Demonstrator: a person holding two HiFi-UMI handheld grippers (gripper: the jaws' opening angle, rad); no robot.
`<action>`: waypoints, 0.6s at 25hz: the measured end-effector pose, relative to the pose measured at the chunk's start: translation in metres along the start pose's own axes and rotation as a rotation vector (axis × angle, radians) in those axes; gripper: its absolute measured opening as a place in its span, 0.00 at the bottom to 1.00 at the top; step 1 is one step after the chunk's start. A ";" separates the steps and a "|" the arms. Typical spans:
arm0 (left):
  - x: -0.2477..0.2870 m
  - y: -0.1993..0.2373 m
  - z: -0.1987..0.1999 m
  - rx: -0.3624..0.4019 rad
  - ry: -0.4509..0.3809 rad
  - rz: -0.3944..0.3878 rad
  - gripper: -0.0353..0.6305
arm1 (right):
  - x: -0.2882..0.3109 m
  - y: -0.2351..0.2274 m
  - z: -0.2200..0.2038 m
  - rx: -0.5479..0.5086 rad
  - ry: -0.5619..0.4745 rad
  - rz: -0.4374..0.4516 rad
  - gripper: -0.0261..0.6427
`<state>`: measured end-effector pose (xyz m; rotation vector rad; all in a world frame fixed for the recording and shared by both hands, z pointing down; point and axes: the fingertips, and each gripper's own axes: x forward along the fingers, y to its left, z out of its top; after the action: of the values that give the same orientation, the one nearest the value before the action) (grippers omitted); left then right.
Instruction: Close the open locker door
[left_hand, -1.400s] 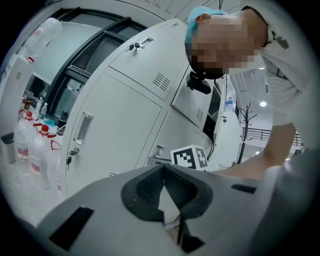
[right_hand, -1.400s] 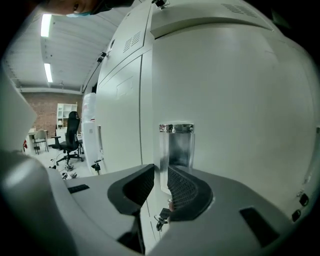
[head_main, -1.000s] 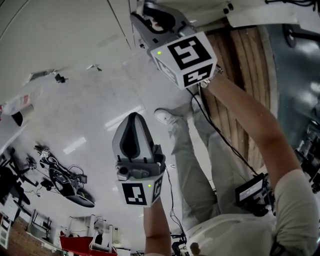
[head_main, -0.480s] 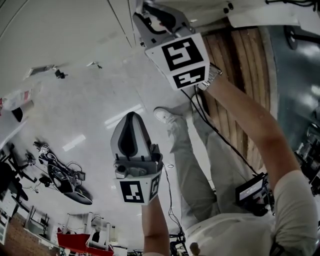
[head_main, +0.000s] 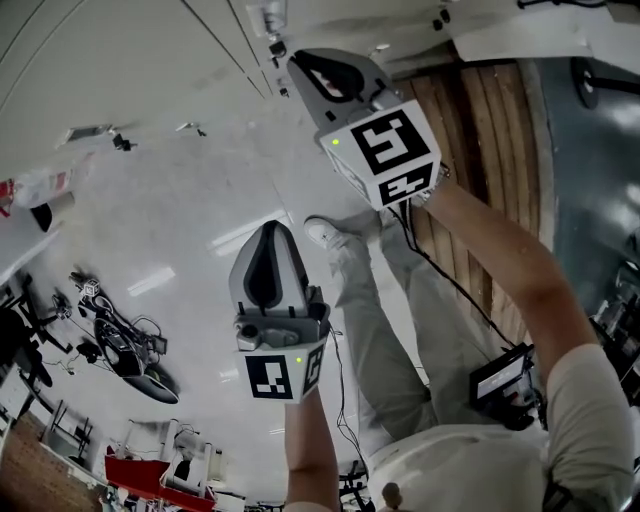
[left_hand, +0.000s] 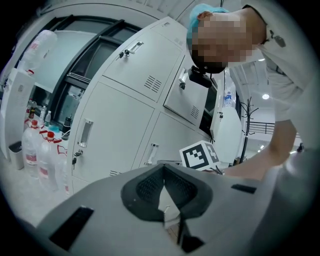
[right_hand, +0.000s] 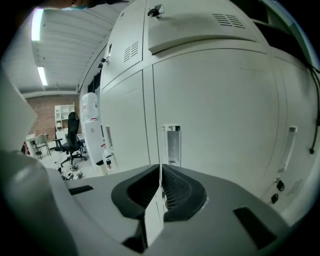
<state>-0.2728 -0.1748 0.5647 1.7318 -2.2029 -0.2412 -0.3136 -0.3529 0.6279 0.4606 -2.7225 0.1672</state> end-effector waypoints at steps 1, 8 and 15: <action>0.001 -0.007 0.002 0.001 -0.004 -0.001 0.06 | -0.008 0.000 0.000 0.007 -0.001 0.013 0.09; -0.007 -0.058 0.020 0.014 -0.046 0.018 0.06 | -0.084 -0.008 0.002 0.029 -0.022 0.100 0.08; -0.020 -0.096 0.036 0.028 -0.066 0.082 0.06 | -0.174 -0.040 0.014 0.075 -0.077 0.187 0.08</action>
<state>-0.1936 -0.1814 0.4962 1.6665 -2.3295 -0.2522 -0.1518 -0.3413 0.5512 0.2368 -2.8409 0.3071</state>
